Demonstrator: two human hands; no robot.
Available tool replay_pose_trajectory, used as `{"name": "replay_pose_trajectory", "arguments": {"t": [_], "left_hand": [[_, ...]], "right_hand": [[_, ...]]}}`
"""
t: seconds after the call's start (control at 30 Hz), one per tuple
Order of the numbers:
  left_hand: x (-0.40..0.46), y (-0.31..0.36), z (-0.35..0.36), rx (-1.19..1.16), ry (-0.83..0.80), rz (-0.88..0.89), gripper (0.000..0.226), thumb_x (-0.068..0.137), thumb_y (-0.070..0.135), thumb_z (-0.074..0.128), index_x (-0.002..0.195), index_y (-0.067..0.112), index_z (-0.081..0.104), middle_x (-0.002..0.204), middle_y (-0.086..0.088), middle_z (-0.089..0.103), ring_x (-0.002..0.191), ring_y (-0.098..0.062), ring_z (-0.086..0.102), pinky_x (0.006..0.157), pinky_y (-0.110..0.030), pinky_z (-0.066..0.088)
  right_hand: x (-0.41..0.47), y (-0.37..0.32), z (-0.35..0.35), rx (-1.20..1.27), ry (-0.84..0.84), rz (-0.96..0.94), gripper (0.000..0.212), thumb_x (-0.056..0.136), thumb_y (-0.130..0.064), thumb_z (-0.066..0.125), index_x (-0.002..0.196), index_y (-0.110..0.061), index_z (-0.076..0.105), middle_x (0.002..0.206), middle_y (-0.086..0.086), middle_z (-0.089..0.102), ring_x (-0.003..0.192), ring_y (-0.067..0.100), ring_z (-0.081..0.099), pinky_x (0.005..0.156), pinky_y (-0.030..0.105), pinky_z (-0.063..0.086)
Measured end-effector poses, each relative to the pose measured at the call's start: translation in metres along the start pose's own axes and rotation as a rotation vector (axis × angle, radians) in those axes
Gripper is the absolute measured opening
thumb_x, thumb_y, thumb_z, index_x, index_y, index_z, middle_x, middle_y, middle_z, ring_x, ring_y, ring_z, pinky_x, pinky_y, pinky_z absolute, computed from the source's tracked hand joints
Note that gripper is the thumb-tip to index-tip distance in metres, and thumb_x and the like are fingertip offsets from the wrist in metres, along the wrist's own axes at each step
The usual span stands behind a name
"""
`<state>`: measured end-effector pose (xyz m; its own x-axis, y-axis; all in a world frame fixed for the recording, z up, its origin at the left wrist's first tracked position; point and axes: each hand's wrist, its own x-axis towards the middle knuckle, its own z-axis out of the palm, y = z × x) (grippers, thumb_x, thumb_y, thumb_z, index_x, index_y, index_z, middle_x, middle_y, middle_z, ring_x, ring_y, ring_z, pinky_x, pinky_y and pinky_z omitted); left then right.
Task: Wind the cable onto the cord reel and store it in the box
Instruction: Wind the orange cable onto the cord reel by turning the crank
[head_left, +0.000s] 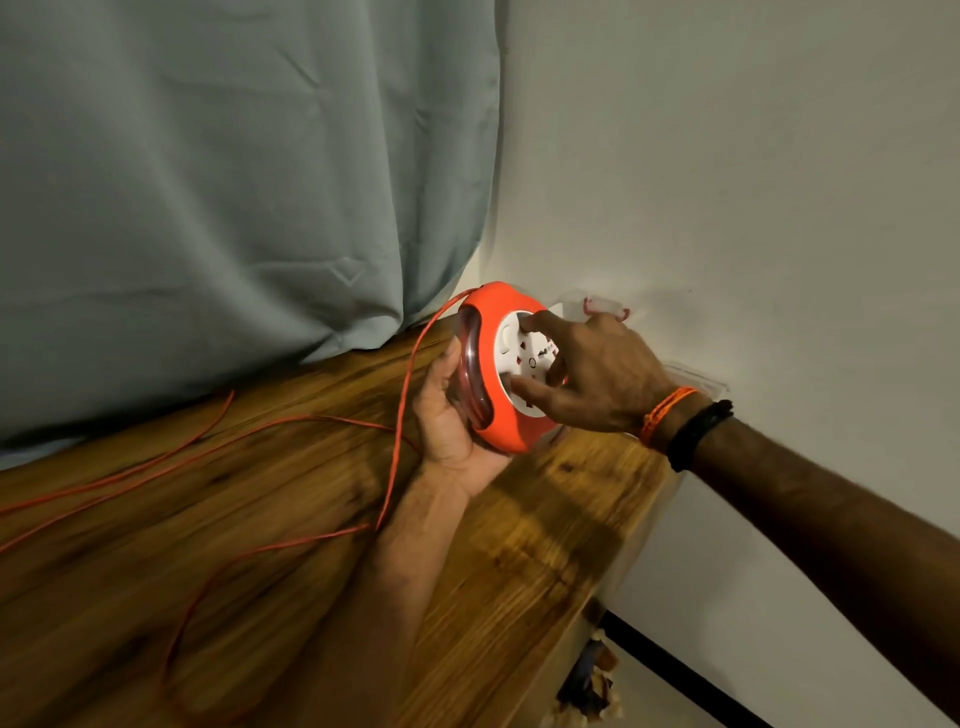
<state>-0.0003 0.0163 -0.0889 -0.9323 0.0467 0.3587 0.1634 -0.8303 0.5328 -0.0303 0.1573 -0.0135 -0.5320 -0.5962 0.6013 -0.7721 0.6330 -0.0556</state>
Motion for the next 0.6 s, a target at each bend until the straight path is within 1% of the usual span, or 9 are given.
{"name": "replay_pose_trajectory", "arguments": {"t": [0.13, 0.2, 0.27, 0.3, 0.37, 0.43, 0.5, 0.57, 0.6], "left_hand": [[-0.001, 0.001, 0.002, 0.004, 0.014, 0.012, 0.097, 0.070, 0.047, 0.077, 0.152, 0.009, 0.041, 0.156, -0.021, 0.039, 0.142, -0.040, 0.039, 0.117, -0.056, 0.031], [-0.002, 0.002, 0.004, 0.010, 0.031, 0.010, 0.091, 0.069, 0.048, 0.077, 0.147, 0.010, 0.050, 0.148, -0.019, 0.051, 0.134, -0.038, 0.050, 0.109, -0.055, 0.042], [-0.001, 0.001, 0.007, 0.025, 0.048, 0.026, 0.078, 0.071, 0.046, 0.075, 0.138, 0.009, 0.060, 0.135, -0.018, 0.063, 0.120, -0.036, 0.062, 0.101, -0.052, 0.050], [-0.001, 0.000, 0.009, 0.029, 0.056, 0.032, 0.074, 0.073, 0.044, 0.073, 0.136, 0.007, 0.060, 0.130, -0.019, 0.066, 0.113, -0.035, 0.066, 0.098, -0.050, 0.052], [-0.003, -0.001, 0.011, 0.013, 0.081, 0.009, 0.077, 0.078, 0.044, 0.067, 0.143, 0.004, 0.052, 0.128, -0.019, 0.063, 0.100, -0.031, 0.069, 0.096, -0.049, 0.051], [-0.003, -0.001, 0.011, -0.023, 0.078, -0.008, 0.075, 0.083, 0.045, 0.057, 0.145, 0.003, 0.048, 0.124, -0.018, 0.061, 0.087, -0.026, 0.070, 0.089, -0.045, 0.054], [-0.003, 0.000, 0.009, -0.040, 0.073, -0.011, 0.068, 0.083, 0.046, 0.055, 0.136, 0.003, 0.058, 0.117, -0.018, 0.066, 0.080, -0.024, 0.069, 0.082, -0.042, 0.055], [-0.003, 0.000, 0.010, -0.036, 0.063, -0.019, 0.066, 0.082, 0.048, 0.055, 0.131, 0.004, 0.063, 0.115, -0.019, 0.068, 0.086, -0.028, 0.068, 0.084, -0.044, 0.055], [-0.003, 0.001, 0.010, -0.023, 0.060, -0.018, 0.068, 0.082, 0.049, 0.056, 0.134, 0.005, 0.061, 0.121, -0.021, 0.067, 0.096, -0.033, 0.066, 0.088, -0.047, 0.054]], "right_hand": [[0.005, -0.001, 0.002, 0.051, -0.043, 0.038, 0.064, 0.083, -0.056, 0.064, 0.135, -0.019, 0.054, 0.098, 0.011, 0.076, 0.097, 0.032, 0.069, 0.087, 0.042, 0.053], [0.006, -0.008, 0.002, 0.190, -0.038, 0.219, 0.058, 0.076, -0.051, 0.074, 0.124, -0.019, 0.063, 0.103, 0.007, 0.076, 0.096, 0.028, 0.070, 0.085, 0.042, 0.056], [0.008, -0.017, 0.002, 0.626, -0.035, 0.630, 0.046, 0.075, -0.043, 0.076, 0.110, -0.013, 0.068, 0.081, 0.007, 0.075, 0.071, 0.023, 0.071, 0.058, 0.034, 0.058], [0.010, -0.020, 0.004, 0.935, -0.071, 0.858, 0.040, 0.080, -0.037, 0.073, 0.108, -0.008, 0.067, 0.065, 0.006, 0.071, 0.054, 0.020, 0.068, 0.042, 0.026, 0.049], [0.012, -0.024, 0.002, 1.379, -0.148, 1.103, 0.030, 0.090, -0.029, 0.064, 0.113, -0.011, 0.060, 0.064, 0.007, 0.064, 0.036, 0.013, 0.061, 0.031, 0.014, 0.037], [0.012, -0.023, 0.002, 1.489, -0.204, 1.138, 0.037, 0.094, -0.027, 0.060, 0.126, -0.011, 0.055, 0.078, 0.011, 0.064, 0.034, 0.009, 0.061, 0.031, 0.012, 0.039], [0.012, -0.023, 0.001, 1.487, -0.214, 1.120, 0.043, 0.095, -0.024, 0.058, 0.133, -0.006, 0.050, 0.074, 0.012, 0.064, 0.036, 0.010, 0.062, 0.033, 0.012, 0.041], [0.009, -0.022, -0.002, 1.437, -0.216, 1.078, 0.041, 0.095, -0.021, 0.056, 0.132, -0.003, 0.048, 0.079, 0.014, 0.064, 0.038, 0.012, 0.064, 0.032, 0.013, 0.039], [0.008, -0.021, -0.005, 1.381, -0.217, 1.048, 0.037, 0.095, -0.020, 0.055, 0.127, -0.002, 0.049, 0.086, 0.016, 0.063, 0.037, 0.012, 0.063, 0.032, 0.013, 0.037]]}}
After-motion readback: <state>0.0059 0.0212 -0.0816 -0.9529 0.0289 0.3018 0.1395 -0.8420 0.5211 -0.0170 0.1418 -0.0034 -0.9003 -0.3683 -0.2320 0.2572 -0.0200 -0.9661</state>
